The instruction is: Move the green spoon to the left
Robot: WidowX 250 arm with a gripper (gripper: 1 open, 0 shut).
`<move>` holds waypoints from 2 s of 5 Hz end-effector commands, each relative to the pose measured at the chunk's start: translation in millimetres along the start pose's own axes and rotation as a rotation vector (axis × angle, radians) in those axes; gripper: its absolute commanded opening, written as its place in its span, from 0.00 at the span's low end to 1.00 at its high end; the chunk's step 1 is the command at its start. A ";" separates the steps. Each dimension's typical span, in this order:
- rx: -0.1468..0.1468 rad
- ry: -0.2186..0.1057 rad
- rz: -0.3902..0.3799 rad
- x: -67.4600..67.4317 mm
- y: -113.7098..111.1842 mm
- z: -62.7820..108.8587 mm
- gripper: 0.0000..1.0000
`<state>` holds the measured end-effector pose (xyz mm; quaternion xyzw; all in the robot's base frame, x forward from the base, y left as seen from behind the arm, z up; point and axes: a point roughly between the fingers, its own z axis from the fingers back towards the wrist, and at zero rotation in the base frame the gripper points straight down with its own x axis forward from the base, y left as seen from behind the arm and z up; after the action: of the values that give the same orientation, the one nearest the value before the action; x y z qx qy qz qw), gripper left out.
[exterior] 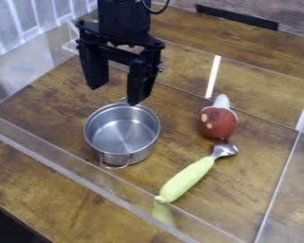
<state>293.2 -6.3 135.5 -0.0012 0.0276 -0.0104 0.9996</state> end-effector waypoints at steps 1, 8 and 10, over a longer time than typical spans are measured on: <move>0.000 0.028 -0.043 -1.0 2.5 -17.8 1.00; 0.097 -0.094 -0.278 47.6 -78.5 -84.6 1.00; 0.100 -0.108 -0.127 47.8 -58.5 -82.2 1.00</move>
<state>327.9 -70.7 28.6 0.0501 0.0085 -0.0862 0.9950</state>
